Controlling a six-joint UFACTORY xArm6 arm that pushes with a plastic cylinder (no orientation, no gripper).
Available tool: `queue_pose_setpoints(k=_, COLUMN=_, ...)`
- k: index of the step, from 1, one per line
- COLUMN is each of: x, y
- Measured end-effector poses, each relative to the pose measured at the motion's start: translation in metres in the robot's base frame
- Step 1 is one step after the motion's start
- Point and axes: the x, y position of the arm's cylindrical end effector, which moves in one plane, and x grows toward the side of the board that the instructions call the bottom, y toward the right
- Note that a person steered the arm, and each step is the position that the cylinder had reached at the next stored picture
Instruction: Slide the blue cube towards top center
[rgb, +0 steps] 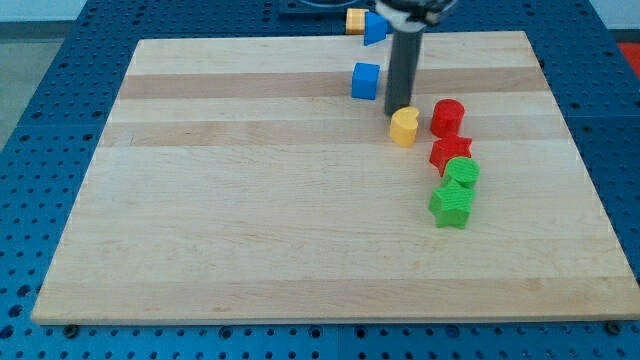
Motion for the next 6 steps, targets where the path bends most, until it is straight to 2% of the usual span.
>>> queue_pose_setpoints(k=1, x=0.016, y=-0.037)
queue_pose_setpoints(k=2, x=0.013, y=-0.048)
queue_pose_setpoints(k=5, x=-0.080, y=0.011)
queue_pose_setpoints(k=6, x=-0.083, y=-0.001)
